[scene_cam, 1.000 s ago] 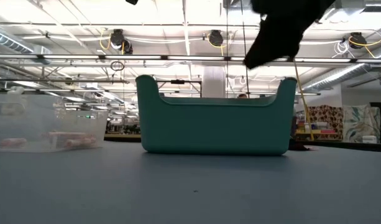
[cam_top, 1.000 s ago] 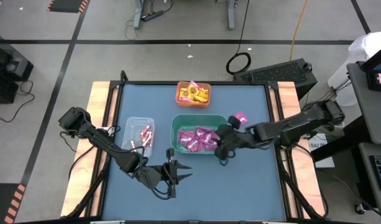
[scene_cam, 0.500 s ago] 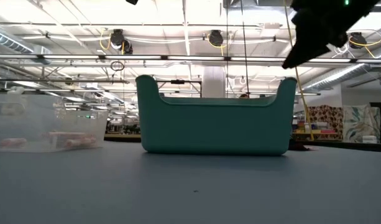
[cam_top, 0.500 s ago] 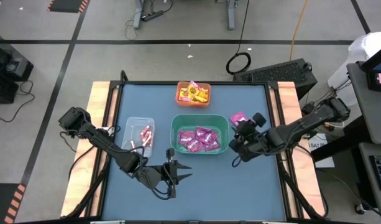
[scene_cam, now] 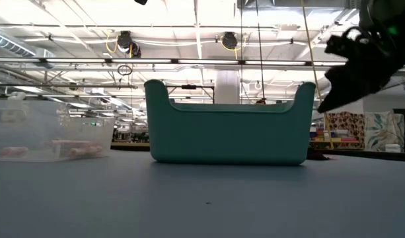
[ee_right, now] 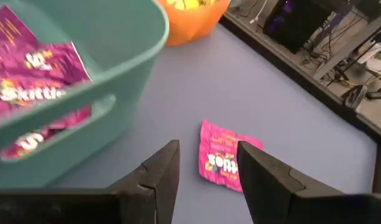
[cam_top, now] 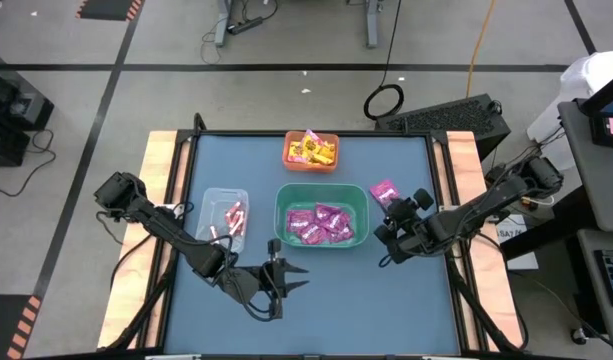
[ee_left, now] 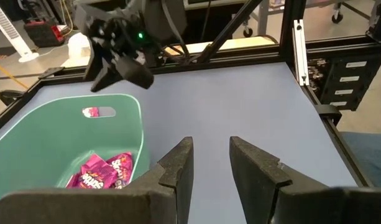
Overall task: Sort candy
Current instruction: Put the purple candy into the green bin
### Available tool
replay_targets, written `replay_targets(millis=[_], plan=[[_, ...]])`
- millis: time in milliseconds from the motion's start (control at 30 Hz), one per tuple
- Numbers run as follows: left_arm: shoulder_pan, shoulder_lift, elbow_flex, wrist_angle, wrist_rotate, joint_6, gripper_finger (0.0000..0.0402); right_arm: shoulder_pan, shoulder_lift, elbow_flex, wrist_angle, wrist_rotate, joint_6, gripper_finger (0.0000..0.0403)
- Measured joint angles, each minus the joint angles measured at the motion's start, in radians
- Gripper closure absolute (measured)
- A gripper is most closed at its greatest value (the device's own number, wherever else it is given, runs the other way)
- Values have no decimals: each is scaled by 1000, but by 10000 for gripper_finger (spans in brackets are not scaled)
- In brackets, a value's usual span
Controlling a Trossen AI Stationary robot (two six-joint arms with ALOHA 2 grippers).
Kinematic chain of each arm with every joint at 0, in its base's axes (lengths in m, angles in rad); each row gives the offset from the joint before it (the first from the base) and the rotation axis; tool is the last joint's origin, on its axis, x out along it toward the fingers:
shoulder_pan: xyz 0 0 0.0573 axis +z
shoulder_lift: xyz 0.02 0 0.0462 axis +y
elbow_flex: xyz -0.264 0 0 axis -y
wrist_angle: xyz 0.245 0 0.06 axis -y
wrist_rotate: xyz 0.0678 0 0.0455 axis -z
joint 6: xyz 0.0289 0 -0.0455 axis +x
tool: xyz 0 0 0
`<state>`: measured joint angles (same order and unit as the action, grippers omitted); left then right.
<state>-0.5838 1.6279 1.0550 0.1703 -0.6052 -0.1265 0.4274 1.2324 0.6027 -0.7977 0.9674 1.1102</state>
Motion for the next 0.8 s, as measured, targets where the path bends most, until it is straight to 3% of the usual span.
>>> replay_targets(millis=[400,800], plan=[[0,0,0,2,2,0,290,-1,0,-241,456,62,-271,252],[2,0,0,2,2,1,290,-107,-2,-289,490,15,-190,252]])
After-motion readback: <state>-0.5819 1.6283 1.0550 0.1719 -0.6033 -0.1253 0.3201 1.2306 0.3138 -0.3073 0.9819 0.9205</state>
